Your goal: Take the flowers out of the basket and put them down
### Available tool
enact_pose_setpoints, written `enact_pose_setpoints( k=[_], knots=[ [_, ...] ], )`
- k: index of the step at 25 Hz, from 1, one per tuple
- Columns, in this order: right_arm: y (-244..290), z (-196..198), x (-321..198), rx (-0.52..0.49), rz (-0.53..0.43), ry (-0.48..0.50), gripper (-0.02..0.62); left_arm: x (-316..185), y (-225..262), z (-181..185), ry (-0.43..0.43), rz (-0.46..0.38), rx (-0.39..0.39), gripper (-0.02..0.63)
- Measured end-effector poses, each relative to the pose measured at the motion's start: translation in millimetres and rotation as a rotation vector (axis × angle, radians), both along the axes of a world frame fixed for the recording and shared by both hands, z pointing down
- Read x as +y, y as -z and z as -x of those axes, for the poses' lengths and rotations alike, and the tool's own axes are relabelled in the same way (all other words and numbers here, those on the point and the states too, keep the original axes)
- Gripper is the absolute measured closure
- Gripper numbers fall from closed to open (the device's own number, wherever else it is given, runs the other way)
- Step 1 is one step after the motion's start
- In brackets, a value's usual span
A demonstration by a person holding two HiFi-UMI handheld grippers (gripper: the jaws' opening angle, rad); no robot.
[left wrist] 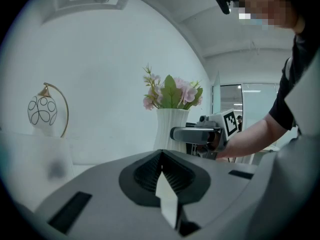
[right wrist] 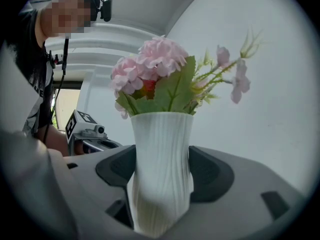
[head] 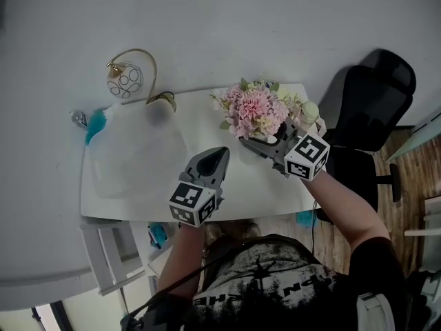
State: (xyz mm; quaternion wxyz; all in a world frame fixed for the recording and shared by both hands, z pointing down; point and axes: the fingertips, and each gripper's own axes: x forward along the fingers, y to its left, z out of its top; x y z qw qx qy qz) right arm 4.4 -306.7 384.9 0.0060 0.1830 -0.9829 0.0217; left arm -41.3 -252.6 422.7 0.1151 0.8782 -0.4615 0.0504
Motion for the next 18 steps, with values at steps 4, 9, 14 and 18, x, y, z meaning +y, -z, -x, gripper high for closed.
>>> enact_pose_setpoints(
  k=[4, 9, 14, 18],
  knots=[
    [-23.8, -11.5, 3.6, -0.014, 0.007, -0.015, 0.273, 7.8, -11.3, -8.3, 0.005, 0.020, -0.009, 0.594],
    [-58.4, -17.4, 5.5, 0.002, 0.002, -0.033, 0.273, 12.6, -36.4, -11.5, 0.008, 0.062, -0.023, 0.594],
    [-80.3, -23.3, 6.7, 0.008, -0.029, -0.063, 0.273, 15.4, -57.4, -15.9, 0.010, 0.104, -0.027, 0.594],
    [-95.7, -24.5, 6.5, -0.006, -0.032, -0.074, 0.273, 18.2, -70.2, -18.1, 0.008, 0.129, -0.044, 0.594]
  ],
)
